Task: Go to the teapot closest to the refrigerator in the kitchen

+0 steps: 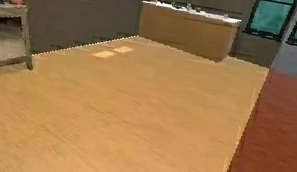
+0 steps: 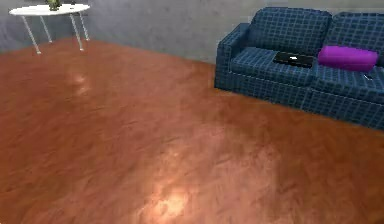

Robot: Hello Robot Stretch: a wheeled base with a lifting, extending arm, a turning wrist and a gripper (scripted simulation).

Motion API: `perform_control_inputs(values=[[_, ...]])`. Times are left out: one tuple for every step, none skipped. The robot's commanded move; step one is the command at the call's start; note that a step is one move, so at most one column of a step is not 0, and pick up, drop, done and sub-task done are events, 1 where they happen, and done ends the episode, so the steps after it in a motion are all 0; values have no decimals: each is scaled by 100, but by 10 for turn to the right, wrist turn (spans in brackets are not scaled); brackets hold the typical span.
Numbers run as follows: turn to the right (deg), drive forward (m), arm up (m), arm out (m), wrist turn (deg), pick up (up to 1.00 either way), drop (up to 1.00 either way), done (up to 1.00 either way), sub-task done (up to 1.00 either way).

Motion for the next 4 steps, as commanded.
perform_control_inputs(values=[[-450,0,0,0,0,0,0,0,0],[-450,0,0,0,0,0,0,0,0],[0,100,0,0,0,0,0,0,0],[0,100,0,0,0,0,0,0,0]])
